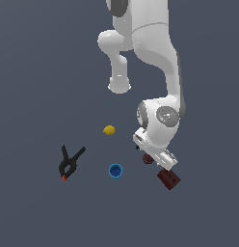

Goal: Pick up a designated object from a clutter of objects.

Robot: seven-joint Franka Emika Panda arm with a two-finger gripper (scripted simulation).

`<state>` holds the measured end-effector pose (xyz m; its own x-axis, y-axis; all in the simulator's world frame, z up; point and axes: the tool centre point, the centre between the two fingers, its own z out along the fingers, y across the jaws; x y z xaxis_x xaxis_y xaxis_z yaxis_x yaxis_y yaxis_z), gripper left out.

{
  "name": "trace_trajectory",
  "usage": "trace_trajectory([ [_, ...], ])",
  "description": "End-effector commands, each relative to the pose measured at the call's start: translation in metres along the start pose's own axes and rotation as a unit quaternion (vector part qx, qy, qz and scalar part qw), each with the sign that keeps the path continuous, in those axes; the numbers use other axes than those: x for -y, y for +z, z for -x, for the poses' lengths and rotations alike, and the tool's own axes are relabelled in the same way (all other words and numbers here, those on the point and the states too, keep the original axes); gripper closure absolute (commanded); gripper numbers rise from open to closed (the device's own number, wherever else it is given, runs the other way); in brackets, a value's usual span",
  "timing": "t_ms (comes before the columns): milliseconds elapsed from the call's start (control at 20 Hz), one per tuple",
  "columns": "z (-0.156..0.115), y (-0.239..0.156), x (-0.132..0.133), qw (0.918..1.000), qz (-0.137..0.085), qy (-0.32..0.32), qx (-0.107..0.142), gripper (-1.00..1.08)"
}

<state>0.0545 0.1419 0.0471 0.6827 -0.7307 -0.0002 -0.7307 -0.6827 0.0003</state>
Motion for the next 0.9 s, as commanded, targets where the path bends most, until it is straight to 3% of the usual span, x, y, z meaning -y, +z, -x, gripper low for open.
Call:
trace_trajectory([
  [0,0.0001,0.0114,-0.0002,1.0000,0.000,0.001,0.000,-0.92],
  [250,-0.0004,0.0186,0.0008,1.0000,0.000,0.001,0.000,-0.92],
  [300,-0.0004,0.0186,0.0008,1.0000,0.000,0.001,0.000,1.08],
  [850,-0.0002,0.0180,0.0011,1.0000,0.000,0.000,0.000,1.08],
])
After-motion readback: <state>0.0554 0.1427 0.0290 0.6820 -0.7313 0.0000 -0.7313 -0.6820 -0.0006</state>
